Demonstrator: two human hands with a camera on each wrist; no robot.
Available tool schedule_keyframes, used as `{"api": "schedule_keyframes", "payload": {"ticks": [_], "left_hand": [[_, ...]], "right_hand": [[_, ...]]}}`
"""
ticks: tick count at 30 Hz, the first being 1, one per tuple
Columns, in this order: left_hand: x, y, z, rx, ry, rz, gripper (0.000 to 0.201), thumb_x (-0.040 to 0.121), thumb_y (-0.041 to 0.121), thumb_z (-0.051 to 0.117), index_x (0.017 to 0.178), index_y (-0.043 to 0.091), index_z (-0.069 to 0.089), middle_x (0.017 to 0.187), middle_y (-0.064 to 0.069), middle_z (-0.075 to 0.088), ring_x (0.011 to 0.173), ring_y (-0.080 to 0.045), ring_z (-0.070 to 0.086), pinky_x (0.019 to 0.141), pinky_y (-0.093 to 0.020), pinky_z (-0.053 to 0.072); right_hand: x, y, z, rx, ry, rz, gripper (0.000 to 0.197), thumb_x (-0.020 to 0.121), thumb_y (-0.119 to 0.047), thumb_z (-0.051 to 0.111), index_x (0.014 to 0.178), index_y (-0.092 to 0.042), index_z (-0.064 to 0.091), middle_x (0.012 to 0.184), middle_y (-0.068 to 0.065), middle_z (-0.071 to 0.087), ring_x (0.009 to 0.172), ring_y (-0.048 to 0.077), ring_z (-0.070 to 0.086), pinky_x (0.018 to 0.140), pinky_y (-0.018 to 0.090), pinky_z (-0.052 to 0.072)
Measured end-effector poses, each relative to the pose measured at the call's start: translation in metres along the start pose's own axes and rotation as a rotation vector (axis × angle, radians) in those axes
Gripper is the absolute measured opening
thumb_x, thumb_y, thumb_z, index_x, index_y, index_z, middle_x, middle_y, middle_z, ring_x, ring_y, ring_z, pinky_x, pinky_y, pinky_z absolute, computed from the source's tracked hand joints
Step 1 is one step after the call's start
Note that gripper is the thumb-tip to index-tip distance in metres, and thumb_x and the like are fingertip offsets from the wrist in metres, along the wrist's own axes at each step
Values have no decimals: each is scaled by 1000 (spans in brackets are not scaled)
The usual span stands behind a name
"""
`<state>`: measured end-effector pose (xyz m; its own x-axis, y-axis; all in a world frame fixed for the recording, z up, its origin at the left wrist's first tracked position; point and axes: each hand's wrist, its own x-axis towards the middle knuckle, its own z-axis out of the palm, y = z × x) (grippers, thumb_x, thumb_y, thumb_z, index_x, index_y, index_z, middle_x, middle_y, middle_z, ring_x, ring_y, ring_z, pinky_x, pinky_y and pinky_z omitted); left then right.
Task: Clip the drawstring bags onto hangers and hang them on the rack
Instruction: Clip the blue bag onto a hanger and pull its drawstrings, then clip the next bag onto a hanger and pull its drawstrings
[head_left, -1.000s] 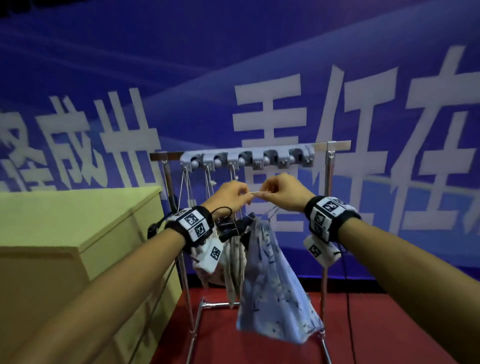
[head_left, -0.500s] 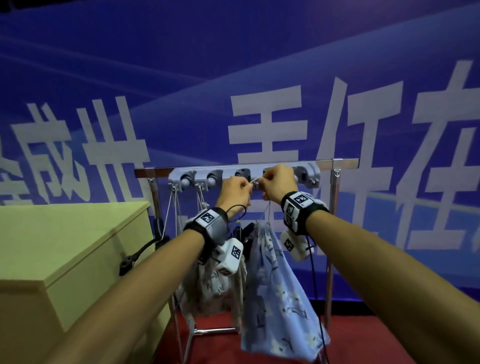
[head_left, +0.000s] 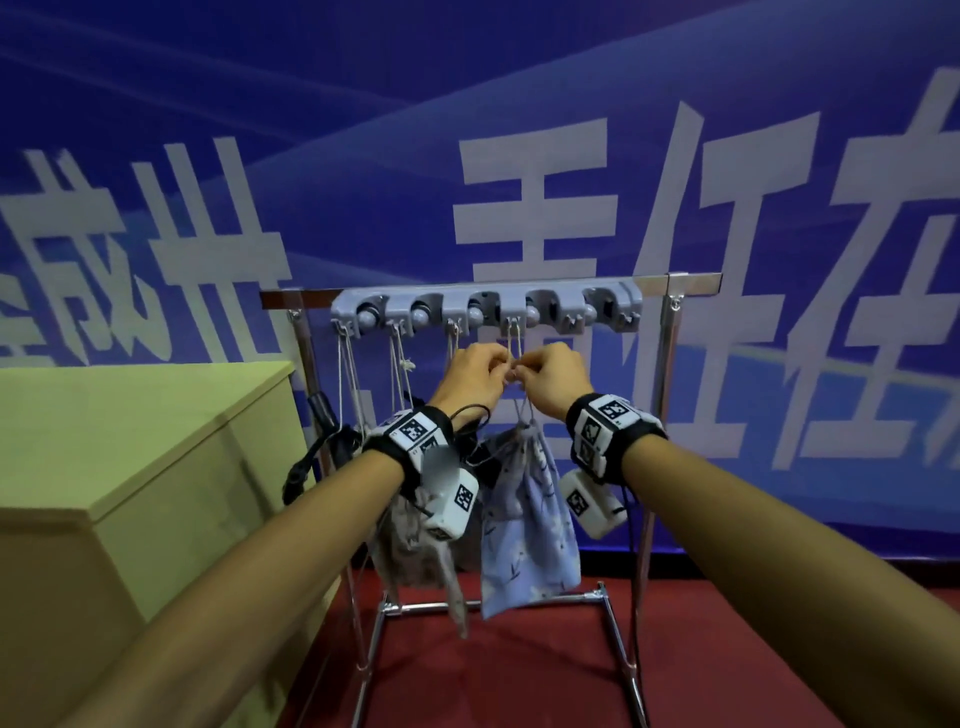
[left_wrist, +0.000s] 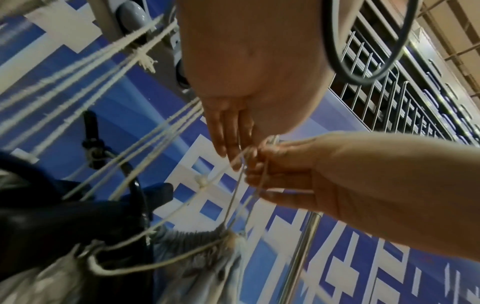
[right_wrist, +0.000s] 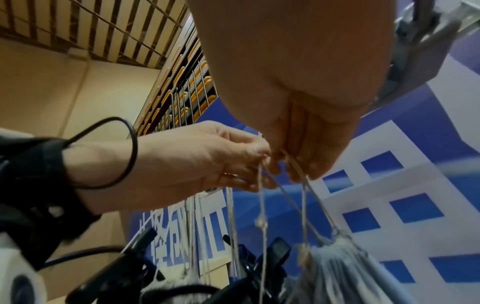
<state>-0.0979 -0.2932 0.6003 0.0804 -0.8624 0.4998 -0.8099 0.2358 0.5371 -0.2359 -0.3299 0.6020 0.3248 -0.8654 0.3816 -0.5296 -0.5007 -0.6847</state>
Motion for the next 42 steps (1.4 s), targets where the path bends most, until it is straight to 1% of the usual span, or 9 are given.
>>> {"api": "schedule_keyframes", "payload": {"ticks": [3,6,9,12,17,25,30,34,42], "left_hand": [[-33,-7,3,21,29,-1,24,96,15,58,119,11,67,115,-5,72,108,-20,66,97,-34,52],[-85,-17,14,61,196,57,49,96,14,59,144,11,48,146,-7,52,135,-22,45,112,-34,37],[-149,-38,41,102,336,156,42,89,9,60,131,7,54,134,-9,54,126,-26,48,108,-35,38],[-214,-73,78,134,314,165,29,84,10,59,113,7,56,114,-9,57,108,-27,52,96,-35,42],[-339,-171,173,232,-55,-141,16,82,15,59,97,13,54,97,-6,55,92,-29,55,82,-42,46],[-524,-280,276,388,-1025,-606,29,87,33,59,93,5,64,101,-17,72,84,-35,69,71,-42,57],[-588,-299,306,342,-1116,-654,49,95,13,60,143,10,50,143,-12,55,127,-30,55,101,-34,42],[-612,-315,312,435,-1142,-687,70,86,19,71,146,10,36,143,-14,47,128,-35,52,100,-43,45],[-593,-325,286,293,-1203,-664,34,97,26,57,125,6,62,128,-14,63,119,-31,57,98,-32,39]], "right_hand": [[-37,7,3,-22,-10,-2,49,98,-25,62,142,-7,54,137,16,61,123,32,60,103,44,49],[-93,24,17,192,23,-25,53,98,-31,61,148,-16,47,141,9,59,120,23,62,103,41,51],[-158,60,49,335,-2,-10,40,98,-32,63,136,-18,59,126,-7,65,111,7,62,98,26,51],[-220,110,87,430,-37,27,32,96,-35,64,124,-20,67,117,-8,71,103,2,67,93,30,56],[-312,184,152,363,-241,128,19,96,-21,68,113,-13,73,104,-4,75,92,2,69,87,24,53],[-309,172,199,-4,-623,-144,19,94,-31,62,105,-21,73,100,-4,75,92,13,69,89,31,53],[-307,177,219,-104,-698,-127,18,94,-35,59,104,-27,72,105,-4,74,95,10,64,87,29,52],[-305,184,230,-139,-714,-73,19,96,-35,58,107,-27,72,110,-2,72,99,12,64,87,30,53],[-309,187,245,-160,-806,9,20,96,-38,58,105,-27,72,107,-1,73,96,17,68,87,36,57]]}}
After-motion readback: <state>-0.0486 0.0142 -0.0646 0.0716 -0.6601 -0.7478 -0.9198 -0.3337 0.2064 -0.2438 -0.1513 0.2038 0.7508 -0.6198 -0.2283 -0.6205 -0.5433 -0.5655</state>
